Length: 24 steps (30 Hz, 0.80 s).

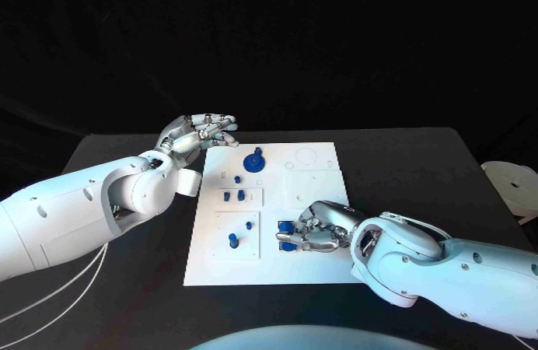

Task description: Assemble the parts on the task board

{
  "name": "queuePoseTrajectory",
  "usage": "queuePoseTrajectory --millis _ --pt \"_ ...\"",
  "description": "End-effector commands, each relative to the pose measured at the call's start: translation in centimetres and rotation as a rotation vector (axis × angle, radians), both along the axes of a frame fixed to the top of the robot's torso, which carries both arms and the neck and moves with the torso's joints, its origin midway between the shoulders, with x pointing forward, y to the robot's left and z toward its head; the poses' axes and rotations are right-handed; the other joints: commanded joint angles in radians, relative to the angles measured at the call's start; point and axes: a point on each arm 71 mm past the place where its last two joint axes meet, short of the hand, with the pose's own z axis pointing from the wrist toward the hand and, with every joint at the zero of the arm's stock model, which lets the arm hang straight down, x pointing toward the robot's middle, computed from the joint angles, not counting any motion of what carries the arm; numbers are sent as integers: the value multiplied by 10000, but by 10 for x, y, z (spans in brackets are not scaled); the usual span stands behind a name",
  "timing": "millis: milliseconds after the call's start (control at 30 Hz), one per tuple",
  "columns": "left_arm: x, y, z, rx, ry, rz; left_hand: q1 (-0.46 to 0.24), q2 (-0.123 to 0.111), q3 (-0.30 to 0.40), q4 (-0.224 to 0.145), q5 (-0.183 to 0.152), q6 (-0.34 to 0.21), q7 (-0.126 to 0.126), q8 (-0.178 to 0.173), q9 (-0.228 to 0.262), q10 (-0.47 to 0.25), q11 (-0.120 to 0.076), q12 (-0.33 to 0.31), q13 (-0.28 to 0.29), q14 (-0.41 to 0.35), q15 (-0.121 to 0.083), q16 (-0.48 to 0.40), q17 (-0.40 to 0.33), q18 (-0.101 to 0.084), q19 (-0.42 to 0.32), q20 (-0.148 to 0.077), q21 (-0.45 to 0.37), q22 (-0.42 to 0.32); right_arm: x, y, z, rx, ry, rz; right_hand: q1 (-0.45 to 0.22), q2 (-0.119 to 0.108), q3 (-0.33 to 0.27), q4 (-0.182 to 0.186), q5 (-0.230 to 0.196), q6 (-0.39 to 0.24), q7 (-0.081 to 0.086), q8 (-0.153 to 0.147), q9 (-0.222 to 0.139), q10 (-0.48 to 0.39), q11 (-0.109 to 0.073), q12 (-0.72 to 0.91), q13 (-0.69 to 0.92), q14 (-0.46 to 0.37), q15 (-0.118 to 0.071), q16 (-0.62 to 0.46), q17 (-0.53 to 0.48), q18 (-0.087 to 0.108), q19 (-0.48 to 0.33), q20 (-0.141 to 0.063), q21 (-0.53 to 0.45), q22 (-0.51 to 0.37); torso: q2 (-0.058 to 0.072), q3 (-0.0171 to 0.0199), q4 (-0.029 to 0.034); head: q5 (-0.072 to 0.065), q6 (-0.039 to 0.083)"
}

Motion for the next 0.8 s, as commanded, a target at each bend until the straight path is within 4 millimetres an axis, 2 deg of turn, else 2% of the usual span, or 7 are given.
queuePoseTrajectory --millis 33,267,333,400,633,800 --pt "-1 -2 1 -72 -67 -175 -48 58 7 -21 9 -74 23 65 -11 -70 7 53 13 -66 -10 33 -15 105 3 41 -55 -11 -3 1 2 -79 -197 403 204 -16 -82 10 85 -66 19 -8 11 195 -13 11 996 940 -77 38 2024 -141 260 -77 -2 1949 -5 1 -2 8 18" --pt "-1 -1 1 -65 -63 -164 -48 58 7 -21 9 -74 23 65 -11 -70 7 53 13 -66 -10 33 -15 105 3 41 -55 -11 -10 -2 6 -55 -165 593 810 135 -223 -7 283 -35 2 -17 52 232 -29 44 1057 955 -88 64 2102 -159 296 -86 82 1990 6 3 -1 18 30" --pt "-1 -1 1 -60 -62 -155 -48 58 7 -21 9 -74 23 65 -11 -70 7 53 13 -66 -10 33 -15 105 3 41 -55 -11 -11 -3 7 -95 -129 622 1249 217 -266 -15 662 -50 -1 -49 65 242 -32 46 1080 956 -94 64 2105 -157 297 -92 68 1998 1 -3 -7 16 28" --pt "-1 -1 1 -59 -62 -153 -48 58 7 -21 9 -74 23 65 -11 -70 7 53 13 -66 -10 33 -15 105 3 41 -55 -11 -11 -5 7 -127 -106 625 1370 258 -309 -3 884 -76 9 -84 63 243 -27 40 1086 955 -89 63 2102 -158 298 -91 67 2003 2 -6 -9 16 31" --pt "-1 -1 1 -50 -45 -156 -48 58 7 -21 9 -74 23 65 -11 -70 7 53 13 -66 -10 33 -15 105 3 41 -55 -11 -13 -10 7 -184 -26 640 1448 284 -321 -14 941 -77 9 -95 63 247 -26 46 1095 957 -88 66 2112 -163 307 -90 91 2012 2 5 6 45 44" --pt "-1 0 1 -39 -29 -153 -9 91 40 -45 15 -83 23 85 -13 -84 6 69 12 -73 -13 41 -21 108 23 38 -69 -19 -12 -15 6 -255 16 585 1726 285 -340 -41 978 -71 5 -116 67 250 -28 39 1101 960 -89 71 2129 -166 313 -89 102 2020 12 -2 8 60 58"
